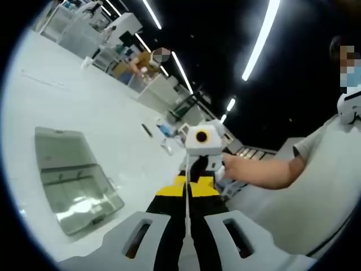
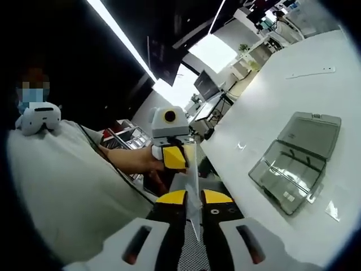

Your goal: Insert the divider into the dual guide fixture by aligning both edges with the guide slots and pushing it downward to the bottom, including one-sided entry, uneven engagement, binding, and posture correction.

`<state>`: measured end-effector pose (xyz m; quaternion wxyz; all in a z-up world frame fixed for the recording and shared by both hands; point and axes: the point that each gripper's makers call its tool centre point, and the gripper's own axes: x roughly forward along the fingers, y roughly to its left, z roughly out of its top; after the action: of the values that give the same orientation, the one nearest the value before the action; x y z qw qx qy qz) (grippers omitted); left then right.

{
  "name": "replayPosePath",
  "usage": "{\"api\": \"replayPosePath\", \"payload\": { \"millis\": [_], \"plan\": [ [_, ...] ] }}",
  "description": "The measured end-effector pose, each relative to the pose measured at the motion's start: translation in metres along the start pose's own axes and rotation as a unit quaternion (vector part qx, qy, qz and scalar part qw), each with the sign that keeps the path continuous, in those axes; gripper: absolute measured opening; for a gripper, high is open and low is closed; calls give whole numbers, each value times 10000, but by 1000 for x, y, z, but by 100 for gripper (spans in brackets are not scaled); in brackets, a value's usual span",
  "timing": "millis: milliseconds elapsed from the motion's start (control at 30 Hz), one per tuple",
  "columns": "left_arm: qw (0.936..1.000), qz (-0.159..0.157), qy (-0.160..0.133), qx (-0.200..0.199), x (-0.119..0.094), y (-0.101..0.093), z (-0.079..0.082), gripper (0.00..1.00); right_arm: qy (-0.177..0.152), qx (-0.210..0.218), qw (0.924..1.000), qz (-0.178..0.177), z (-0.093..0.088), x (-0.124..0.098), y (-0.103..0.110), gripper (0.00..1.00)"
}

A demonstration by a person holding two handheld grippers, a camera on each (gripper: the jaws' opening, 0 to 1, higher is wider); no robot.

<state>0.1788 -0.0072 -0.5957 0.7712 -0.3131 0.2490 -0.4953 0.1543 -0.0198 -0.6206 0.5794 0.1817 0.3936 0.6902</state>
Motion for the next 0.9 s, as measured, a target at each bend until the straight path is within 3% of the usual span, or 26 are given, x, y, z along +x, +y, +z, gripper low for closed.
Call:
{"api": "replayPosePath", "payload": {
  "millis": [433, 900],
  "plan": [
    [9999, -63, -133, -39, -3, 0, 3, 0, -124, 58, 9998, 109, 3, 1, 5, 1],
    [9998, -58, -184, -85, -5, 2, 3, 0, -28, 208, 9998, 3, 3, 3, 6, 0]
  ]
}}
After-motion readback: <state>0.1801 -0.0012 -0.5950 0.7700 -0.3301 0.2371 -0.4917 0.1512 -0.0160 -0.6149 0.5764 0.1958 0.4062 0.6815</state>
